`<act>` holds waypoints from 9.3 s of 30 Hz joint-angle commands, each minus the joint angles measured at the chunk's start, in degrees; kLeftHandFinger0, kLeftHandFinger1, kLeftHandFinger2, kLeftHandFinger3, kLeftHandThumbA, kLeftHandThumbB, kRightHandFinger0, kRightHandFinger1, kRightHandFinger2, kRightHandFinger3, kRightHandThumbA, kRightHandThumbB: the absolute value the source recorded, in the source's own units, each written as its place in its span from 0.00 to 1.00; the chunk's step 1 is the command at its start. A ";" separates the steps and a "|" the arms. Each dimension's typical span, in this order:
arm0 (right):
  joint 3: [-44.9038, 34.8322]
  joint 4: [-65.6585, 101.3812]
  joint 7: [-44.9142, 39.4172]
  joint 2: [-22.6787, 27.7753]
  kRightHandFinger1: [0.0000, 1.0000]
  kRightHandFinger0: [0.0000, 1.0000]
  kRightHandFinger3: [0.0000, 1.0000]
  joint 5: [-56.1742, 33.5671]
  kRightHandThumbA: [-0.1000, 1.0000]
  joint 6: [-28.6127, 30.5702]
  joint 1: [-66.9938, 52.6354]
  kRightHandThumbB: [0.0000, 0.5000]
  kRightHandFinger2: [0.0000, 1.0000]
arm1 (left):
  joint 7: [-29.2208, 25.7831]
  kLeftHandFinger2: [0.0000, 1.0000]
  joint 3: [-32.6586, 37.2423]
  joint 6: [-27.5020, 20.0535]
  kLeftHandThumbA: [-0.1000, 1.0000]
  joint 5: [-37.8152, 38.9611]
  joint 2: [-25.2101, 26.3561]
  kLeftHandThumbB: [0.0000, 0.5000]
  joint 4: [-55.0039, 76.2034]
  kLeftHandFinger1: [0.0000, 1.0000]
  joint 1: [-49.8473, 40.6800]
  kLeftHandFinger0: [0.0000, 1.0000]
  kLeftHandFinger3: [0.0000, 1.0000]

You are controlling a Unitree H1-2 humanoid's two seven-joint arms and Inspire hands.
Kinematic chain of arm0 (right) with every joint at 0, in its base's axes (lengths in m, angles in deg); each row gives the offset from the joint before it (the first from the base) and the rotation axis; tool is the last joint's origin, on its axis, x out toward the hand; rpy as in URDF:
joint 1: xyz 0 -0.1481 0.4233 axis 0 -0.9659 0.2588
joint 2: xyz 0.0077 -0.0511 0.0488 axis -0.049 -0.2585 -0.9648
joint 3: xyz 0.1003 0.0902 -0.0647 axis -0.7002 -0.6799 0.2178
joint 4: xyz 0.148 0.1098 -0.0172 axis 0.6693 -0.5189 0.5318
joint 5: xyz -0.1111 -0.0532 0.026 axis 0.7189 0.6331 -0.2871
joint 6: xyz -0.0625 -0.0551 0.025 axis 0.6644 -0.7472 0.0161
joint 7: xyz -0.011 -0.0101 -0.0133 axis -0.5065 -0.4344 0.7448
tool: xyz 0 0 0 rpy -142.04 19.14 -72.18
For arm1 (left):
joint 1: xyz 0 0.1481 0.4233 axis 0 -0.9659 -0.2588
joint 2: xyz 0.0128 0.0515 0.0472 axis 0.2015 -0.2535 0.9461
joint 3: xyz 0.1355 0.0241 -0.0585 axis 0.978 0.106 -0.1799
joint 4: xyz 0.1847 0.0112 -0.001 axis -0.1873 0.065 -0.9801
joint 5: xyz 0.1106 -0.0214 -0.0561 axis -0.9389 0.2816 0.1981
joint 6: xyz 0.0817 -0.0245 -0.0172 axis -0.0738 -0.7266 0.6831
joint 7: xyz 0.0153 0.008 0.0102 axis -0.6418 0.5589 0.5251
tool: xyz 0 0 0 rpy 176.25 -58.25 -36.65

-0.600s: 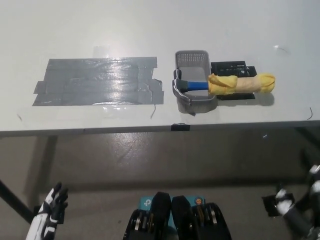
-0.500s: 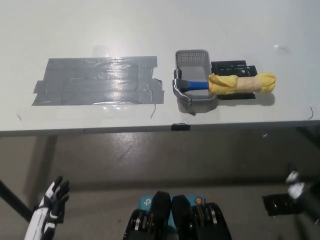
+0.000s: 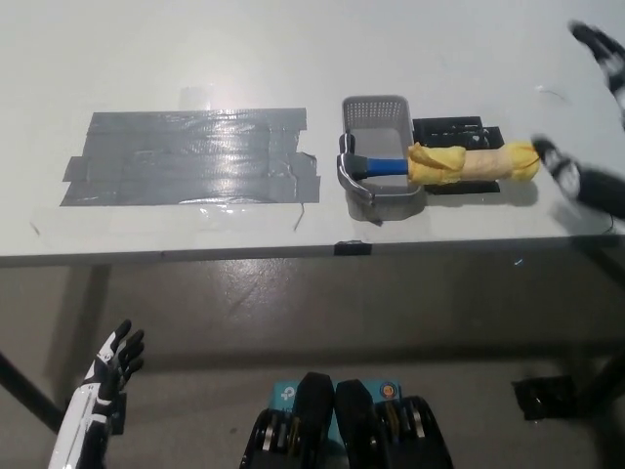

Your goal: The robot picks the hammer placed on top of the gray container with right hand and places it on the grey area of the desk

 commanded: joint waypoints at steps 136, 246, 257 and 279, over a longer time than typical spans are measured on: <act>17.92 -78.92 -1.16 -13.21 0.67 0.15 0.92 5.47 0.00 -6.42 39.94 0.27 1.00 | 1.77 1.00 2.73 1.76 0.94 -3.66 2.44 0.27 -3.19 1.00 3.36 1.00 1.00; 23.72 -95.55 11.80 -33.68 1.00 1.00 1.00 1.94 0.95 4.98 55.26 1.00 1.00 | 6.24 1.00 16.01 6.27 0.88 -8.09 2.27 0.33 1.03 1.00 10.33 1.00 1.00; 15.35 -78.55 4.92 -22.59 1.00 1.00 1.00 -2.60 1.00 10.09 61.15 0.98 1.00 | 5.13 1.00 14.97 4.43 0.89 -9.08 1.62 0.32 -1.60 1.00 12.29 1.00 1.00; -6.60 20.15 -6.74 7.87 1.00 1.00 1.00 -25.38 1.00 -11.03 10.18 0.81 1.00 | 2.84 1.00 4.41 2.77 1.00 -0.19 2.21 0.68 -11.35 1.00 20.78 1.00 1.00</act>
